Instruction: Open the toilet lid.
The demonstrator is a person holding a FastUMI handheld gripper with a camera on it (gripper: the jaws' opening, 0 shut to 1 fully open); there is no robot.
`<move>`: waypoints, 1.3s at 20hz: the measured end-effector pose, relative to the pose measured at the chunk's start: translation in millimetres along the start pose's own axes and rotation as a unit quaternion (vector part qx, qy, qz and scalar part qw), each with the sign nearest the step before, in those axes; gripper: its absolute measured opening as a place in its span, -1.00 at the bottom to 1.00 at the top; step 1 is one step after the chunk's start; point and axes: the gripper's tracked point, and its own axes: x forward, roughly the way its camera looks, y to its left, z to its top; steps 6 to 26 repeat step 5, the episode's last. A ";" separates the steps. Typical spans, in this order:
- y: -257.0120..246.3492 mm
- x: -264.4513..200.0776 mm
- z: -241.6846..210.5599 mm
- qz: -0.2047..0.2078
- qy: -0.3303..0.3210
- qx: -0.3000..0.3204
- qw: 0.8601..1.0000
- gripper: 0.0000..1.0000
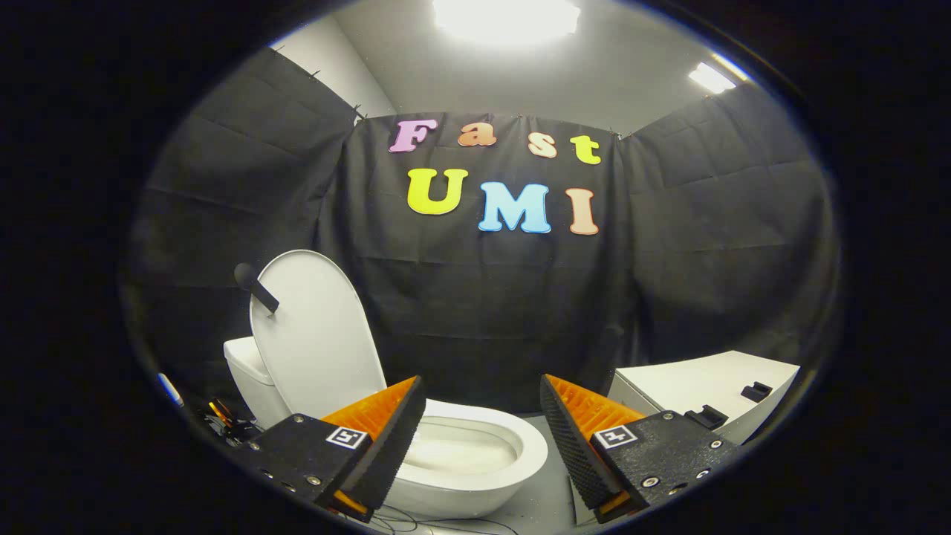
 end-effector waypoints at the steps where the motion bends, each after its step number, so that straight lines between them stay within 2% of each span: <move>1: 0.7 0.2 0.5 0.001 -0.001 0.000 1.000 0.90; 26: 2.7 -0.2 0.9 0.005 -0.001 -0.001 1.000 0.90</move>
